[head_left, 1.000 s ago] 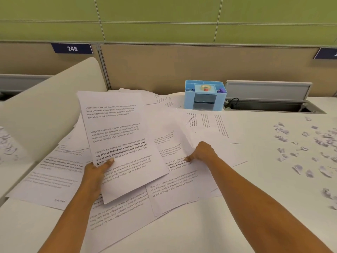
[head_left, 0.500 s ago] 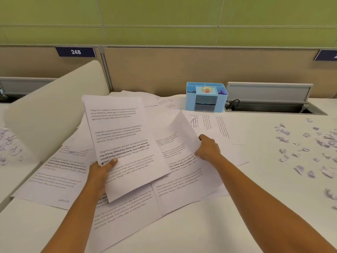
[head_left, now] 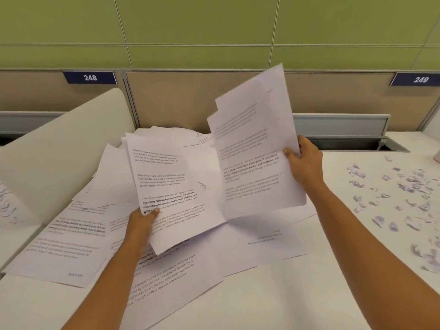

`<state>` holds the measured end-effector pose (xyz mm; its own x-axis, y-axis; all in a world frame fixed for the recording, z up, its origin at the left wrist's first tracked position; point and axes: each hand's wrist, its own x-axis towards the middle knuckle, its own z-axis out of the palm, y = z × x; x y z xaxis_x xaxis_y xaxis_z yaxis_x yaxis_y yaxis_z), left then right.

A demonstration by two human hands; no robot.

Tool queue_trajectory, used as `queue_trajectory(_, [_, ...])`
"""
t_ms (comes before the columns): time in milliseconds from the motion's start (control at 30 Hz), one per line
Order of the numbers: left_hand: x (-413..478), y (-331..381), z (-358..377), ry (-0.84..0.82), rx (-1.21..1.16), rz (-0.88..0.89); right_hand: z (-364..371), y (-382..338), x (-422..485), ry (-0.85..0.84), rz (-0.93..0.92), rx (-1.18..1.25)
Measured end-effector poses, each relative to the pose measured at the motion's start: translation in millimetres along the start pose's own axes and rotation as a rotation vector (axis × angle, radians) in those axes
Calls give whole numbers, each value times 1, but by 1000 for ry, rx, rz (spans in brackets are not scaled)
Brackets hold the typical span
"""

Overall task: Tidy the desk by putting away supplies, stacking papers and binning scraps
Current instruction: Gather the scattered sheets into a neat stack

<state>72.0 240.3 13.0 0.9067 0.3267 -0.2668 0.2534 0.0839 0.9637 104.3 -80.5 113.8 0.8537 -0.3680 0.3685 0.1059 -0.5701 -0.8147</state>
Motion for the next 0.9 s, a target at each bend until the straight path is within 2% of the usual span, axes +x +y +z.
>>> queue_trajectory(100, [-3, 4, 5, -2, -25, 23, 1, -3, 4, 59, -17, 155])
queue_trajectory(167, [-6, 8, 9, -18, -42, 47, 4, -3, 6, 41, 57, 308])
queue_trajectory(267, [-9, 10, 12, -63, -62, 66, 16, 1, 0, -110, 203, 459])
queue_trajectory(433, [-16, 12, 19, -172, -154, 2, 47, 18, -24, -328, 378, 428])
queue_trajectory(600, [-19, 10, 24, -299, -186, -27, 57, 30, -39, -471, 437, 422])
queue_trajectory(767, [-23, 10, 27, -448, -184, -28, 59, 35, -47, -663, 562, 648])
queue_trajectory(900, [-26, 10, 30, -512, -117, 9, 63, 43, -58, -703, 573, 738])
